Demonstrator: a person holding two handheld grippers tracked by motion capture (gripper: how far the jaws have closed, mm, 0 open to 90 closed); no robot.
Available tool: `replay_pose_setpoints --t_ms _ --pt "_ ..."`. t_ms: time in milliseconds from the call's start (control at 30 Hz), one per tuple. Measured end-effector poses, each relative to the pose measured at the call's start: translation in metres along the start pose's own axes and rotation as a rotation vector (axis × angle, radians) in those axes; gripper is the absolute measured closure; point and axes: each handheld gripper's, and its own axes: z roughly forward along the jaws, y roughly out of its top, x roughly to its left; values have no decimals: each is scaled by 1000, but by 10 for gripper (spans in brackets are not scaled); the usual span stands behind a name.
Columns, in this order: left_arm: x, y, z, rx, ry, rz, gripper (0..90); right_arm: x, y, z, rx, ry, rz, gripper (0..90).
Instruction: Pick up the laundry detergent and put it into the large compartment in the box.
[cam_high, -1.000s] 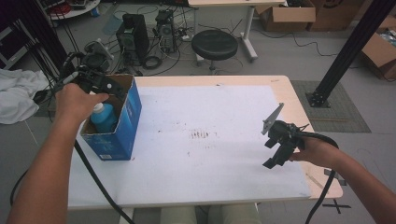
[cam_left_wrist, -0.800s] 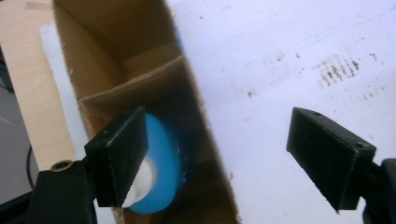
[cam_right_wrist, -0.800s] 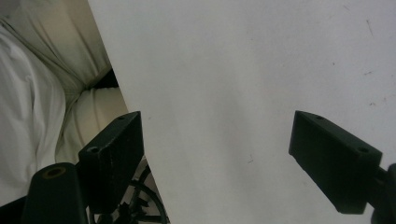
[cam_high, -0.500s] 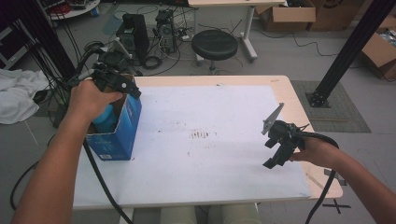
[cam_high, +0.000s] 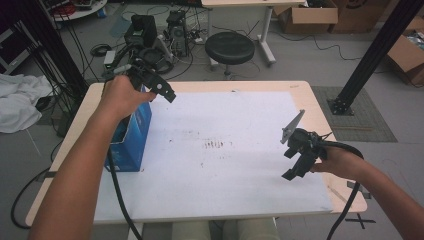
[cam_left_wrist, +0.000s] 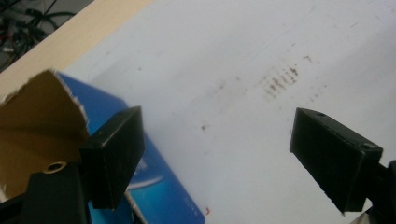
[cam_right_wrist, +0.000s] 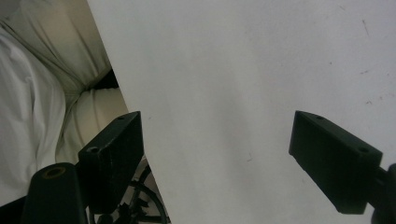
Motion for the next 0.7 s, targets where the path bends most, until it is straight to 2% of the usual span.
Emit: replay_pose_setpoints --t_ms 67,267,600,700 --pt "-5 6 2 -3 -2 28 190 0 0 0 -1 -1 1 176" --pt "-18 22 14 10 -41 100 190 -1 0 -2 -3 -5 3 176" --pt "-33 39 37 47 -80 197 190 -3 2 -1 0 -2 7 176" --pt "-35 42 43 60 -76 213 191 -4 2 0 0 -2 11 176"
